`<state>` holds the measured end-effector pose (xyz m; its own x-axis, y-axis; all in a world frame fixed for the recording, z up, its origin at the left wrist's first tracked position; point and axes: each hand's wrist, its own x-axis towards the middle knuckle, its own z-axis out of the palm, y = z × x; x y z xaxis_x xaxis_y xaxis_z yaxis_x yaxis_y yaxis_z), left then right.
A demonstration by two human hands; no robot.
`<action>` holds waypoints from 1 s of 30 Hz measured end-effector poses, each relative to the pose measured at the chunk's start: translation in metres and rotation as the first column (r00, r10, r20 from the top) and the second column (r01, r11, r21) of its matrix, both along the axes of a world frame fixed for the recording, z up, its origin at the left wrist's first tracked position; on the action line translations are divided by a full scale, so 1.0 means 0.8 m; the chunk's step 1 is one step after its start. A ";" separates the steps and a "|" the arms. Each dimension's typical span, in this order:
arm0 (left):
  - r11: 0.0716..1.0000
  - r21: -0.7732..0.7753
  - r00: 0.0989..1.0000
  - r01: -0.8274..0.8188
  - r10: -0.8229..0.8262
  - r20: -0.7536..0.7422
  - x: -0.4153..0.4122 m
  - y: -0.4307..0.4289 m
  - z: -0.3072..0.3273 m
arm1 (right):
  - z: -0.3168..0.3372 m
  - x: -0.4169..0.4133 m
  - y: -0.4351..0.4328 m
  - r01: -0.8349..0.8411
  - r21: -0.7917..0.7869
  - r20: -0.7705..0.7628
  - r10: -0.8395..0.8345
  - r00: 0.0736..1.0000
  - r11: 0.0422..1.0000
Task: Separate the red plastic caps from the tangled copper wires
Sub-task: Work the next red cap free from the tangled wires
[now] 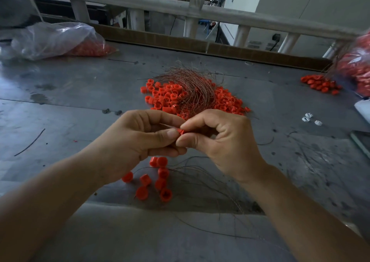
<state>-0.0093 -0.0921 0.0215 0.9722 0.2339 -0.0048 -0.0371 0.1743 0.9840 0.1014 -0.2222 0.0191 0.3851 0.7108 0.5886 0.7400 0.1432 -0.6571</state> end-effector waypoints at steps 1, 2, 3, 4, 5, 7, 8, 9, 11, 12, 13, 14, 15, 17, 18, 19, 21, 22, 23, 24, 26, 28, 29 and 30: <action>1.000 -0.013 1.000 0.017 -0.017 -0.002 0.000 0.001 0.000 | 0.001 0.001 -0.001 -0.022 -0.034 -0.028 0.021 0.999 0.999; 0.999 -0.024 0.999 0.033 -0.033 -0.003 -0.001 0.002 0.000 | 0.002 0.002 -0.001 -0.046 -0.075 -0.028 0.044 0.999 0.996; 0.998 -0.039 0.999 0.047 -0.047 -0.003 -0.001 0.003 0.001 | 0.003 0.002 -0.002 -0.070 -0.116 -0.001 0.070 0.998 0.991; 0.997 -0.050 0.998 0.061 -0.061 -0.004 -0.002 0.003 0.000 | 0.004 0.003 -0.002 -0.093 -0.152 0.031 0.099 0.995 0.984; 0.995 -0.062 0.997 0.075 -0.075 -0.005 -0.003 0.004 0.001 | 0.005 0.003 -0.002 -0.108 -0.181 0.050 0.118 0.992 0.978; 0.992 -0.078 0.995 0.098 -0.098 0.000 -0.003 0.005 0.000 | 0.006 0.002 -0.001 -0.111 -0.215 0.074 0.130 0.989 0.970; 0.992 -0.085 0.995 0.098 -0.097 0.011 -0.003 0.005 -0.001 | 0.006 0.001 -0.001 -0.102 -0.220 0.094 0.125 0.988 0.970; 0.991 -0.089 0.995 0.095 -0.093 0.032 -0.003 0.004 -0.001 | 0.006 0.000 -0.001 -0.086 -0.220 0.114 0.113 0.987 0.972; 0.996 -0.042 0.994 0.078 -0.074 0.085 -0.003 -0.001 -0.001 | 0.006 -0.001 -0.001 -0.050 -0.210 0.140 0.080 0.987 0.977; 0.998 0.030 0.992 0.058 -0.061 0.113 -0.003 -0.004 -0.002 | 0.006 -0.001 -0.002 -0.034 -0.208 0.150 0.066 0.986 0.978; 0.992 0.126 0.990 0.030 -0.047 0.136 -0.003 -0.007 -0.004 | 0.006 -0.001 -0.002 -0.024 -0.210 0.162 0.059 0.985 0.977; 0.975 0.224 0.988 -0.002 -0.033 0.154 -0.003 -0.010 -0.006 | 0.006 -0.002 -0.003 -0.019 -0.214 0.175 0.057 0.983 0.977; 0.954 0.297 0.986 -0.032 -0.018 0.165 -0.004 -0.012 -0.008 | 0.006 -0.003 -0.004 -0.017 -0.217 0.192 0.060 0.980 0.976; 0.940 0.338 0.982 -0.054 -0.011 0.187 -0.004 -0.013 -0.011 | 0.005 -0.007 -0.005 -0.014 -0.216 0.216 0.062 0.974 0.976; 0.942 0.333 0.980 -0.048 -0.020 0.199 -0.005 -0.013 -0.012 | 0.005 -0.009 -0.004 -0.012 -0.215 0.218 0.060 0.974 0.977; 0.942 0.332 0.977 -0.042 -0.030 0.209 -0.006 -0.012 -0.012 | 0.005 -0.011 -0.004 -0.012 -0.211 0.216 0.058 0.975 0.977; 0.942 0.333 0.973 -0.029 -0.050 0.227 -0.008 -0.013 -0.012 | 0.005 -0.015 -0.005 -0.019 -0.188 0.216 0.060 0.975 0.982; 0.945 0.327 0.971 -0.021 -0.059 0.233 -0.009 -0.014 -0.011 | 0.005 -0.016 -0.005 -0.021 -0.175 0.220 0.060 0.974 0.984; 0.950 0.313 0.970 -0.015 -0.063 0.236 -0.011 -0.015 -0.010 | 0.005 -0.018 -0.005 -0.020 -0.170 0.225 0.059 0.973 0.985; 0.957 0.289 0.970 -0.011 -0.061 0.237 -0.011 -0.016 -0.009 | 0.006 -0.019 -0.006 -0.015 -0.167 0.230 0.053 0.972 0.986; 0.971 0.239 0.972 -0.007 -0.050 0.231 -0.011 -0.017 -0.005 | 0.007 -0.020 -0.007 -0.001 -0.169 0.207 0.037 0.978 0.986; 0.979 0.204 0.975 -0.007 -0.038 0.218 -0.010 -0.016 -0.003 | 0.008 -0.020 -0.006 -0.004 -0.180 0.149 0.031 0.988 0.984; 0.982 0.188 0.978 -0.009 -0.031 0.208 -0.010 -0.016 -0.002 | 0.008 -0.019 -0.006 -0.005 -0.179 0.136 0.029 0.990 0.984; 0.985 0.170 0.980 -0.005 -0.029 0.196 -0.009 -0.015 -0.001 | 0.008 -0.019 -0.006 -0.001 -0.173 0.134 0.024 0.991 0.985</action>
